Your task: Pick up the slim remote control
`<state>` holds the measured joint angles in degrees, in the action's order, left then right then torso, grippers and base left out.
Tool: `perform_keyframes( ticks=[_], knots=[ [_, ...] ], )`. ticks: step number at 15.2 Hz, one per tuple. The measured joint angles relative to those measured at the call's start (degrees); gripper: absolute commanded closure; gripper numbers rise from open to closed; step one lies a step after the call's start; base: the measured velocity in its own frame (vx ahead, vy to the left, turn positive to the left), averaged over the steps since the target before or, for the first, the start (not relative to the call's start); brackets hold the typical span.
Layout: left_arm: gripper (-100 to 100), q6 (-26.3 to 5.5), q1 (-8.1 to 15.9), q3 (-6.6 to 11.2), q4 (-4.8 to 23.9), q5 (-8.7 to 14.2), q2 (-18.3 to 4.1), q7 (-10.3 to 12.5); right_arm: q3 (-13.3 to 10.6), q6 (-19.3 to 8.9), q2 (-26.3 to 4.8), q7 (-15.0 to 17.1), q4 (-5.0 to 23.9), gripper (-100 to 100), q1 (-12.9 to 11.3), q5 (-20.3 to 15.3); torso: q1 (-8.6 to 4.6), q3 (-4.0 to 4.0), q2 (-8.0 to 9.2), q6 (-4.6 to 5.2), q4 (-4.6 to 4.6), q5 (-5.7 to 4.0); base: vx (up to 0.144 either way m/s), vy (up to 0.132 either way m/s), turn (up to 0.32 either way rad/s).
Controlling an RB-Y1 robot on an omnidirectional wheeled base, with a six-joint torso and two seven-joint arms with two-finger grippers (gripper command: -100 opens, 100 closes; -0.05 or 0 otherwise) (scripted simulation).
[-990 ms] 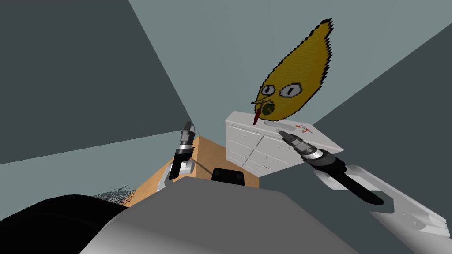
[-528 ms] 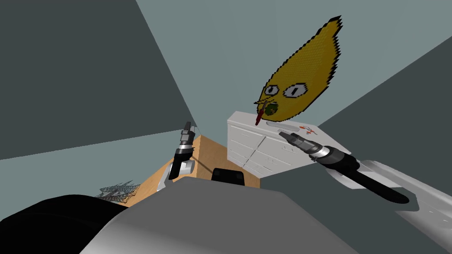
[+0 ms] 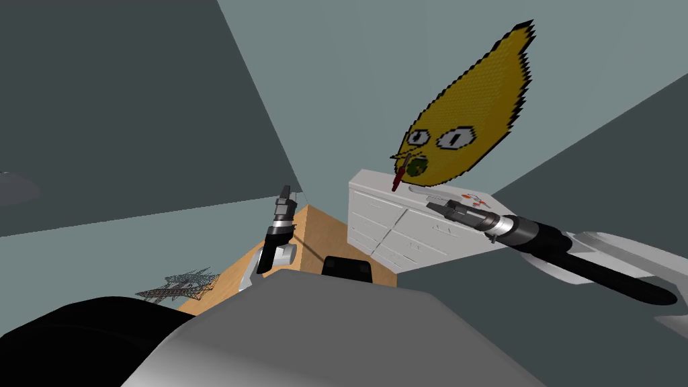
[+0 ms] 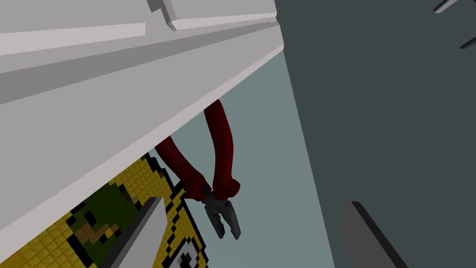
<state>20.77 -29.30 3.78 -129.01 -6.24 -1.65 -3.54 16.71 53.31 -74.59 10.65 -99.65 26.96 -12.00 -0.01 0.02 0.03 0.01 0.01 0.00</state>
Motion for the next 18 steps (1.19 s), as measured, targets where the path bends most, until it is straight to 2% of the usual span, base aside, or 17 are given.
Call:
perform_keyframes(
  ticks=[8,11,18],
  knots=[
    [0,0.0,0.0,0.0,0.0,0.0,0.0,0.0,1.8,3.1,-9.7,0.4,5.0,-100,1.4,-2.9,0.0,-0.01,-0.01,-0.03,-0.01,0.0,-0.011,-0.004,0.076],
    [0,0.0,0.0,0.0,0.0,0.0,0.0,0.0,1.7,4.5,-13.6,0.5,7.6,-100,1.2,-4.0,-0.02,-0.01,-0.01,-0.04,-0.01,0.0,-0.013,-0.01,0.086],
    [0,0.0,0.0,0.0,0.0,0.0,0.0,0.0,3.6,7.6,-22.5,0.9,12.3,-100,3.5,-7.1,-0.03,-0.02,-0.02,-0.03,-0.01,0.0,-0.01,-0.012,0.073]
  ],
)
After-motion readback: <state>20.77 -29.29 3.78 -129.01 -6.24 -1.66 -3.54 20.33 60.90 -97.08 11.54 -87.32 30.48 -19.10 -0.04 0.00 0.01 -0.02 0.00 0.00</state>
